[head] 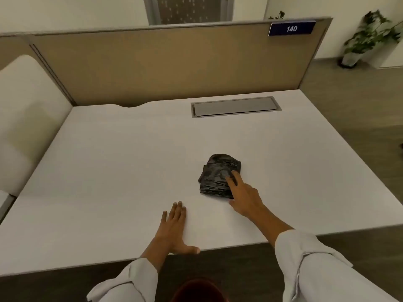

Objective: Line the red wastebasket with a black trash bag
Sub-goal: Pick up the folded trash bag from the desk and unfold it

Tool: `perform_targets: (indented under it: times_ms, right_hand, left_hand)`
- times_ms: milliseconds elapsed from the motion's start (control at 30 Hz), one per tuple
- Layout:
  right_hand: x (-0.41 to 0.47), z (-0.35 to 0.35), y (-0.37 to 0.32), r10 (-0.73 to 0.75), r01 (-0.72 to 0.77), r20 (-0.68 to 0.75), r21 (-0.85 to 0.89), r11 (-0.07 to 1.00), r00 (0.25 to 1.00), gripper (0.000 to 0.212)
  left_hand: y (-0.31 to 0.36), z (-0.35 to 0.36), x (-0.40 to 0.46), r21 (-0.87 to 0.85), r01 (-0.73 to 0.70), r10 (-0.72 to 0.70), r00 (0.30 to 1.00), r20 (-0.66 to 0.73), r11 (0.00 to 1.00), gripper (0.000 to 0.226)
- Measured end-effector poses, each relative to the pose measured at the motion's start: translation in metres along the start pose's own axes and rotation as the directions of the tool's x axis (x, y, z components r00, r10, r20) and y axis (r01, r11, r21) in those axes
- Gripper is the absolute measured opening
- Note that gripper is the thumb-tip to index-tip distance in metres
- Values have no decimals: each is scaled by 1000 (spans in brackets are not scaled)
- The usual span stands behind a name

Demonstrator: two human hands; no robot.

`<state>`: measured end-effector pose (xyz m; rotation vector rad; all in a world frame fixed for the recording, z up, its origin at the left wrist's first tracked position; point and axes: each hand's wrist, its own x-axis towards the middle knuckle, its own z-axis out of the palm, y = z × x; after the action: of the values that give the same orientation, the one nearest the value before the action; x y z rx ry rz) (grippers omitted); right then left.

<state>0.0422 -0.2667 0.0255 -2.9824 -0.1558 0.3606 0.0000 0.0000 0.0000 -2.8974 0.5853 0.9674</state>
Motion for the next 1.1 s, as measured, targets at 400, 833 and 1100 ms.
perform_targets:
  times_ms: [400, 833, 1100]
  right_hand:
    - [25, 19, -2, 17, -22, -51, -87, 996, 999, 70]
    - [24, 7, -1, 3, 45, -388, 116, 992, 922, 21]
    - [-2, -39, -26, 29, 124, -476, 286, 950, 879, 11]
  left_hand:
    - [-10, 28, 9, -29, -55, 51, 991, -123, 998, 151]
    - [-13, 24, 12, -83, -52, 45, 995, -94, 995, 146]
    - [-4, -19, -1, -343, -20, -33, 988, -148, 939, 125]
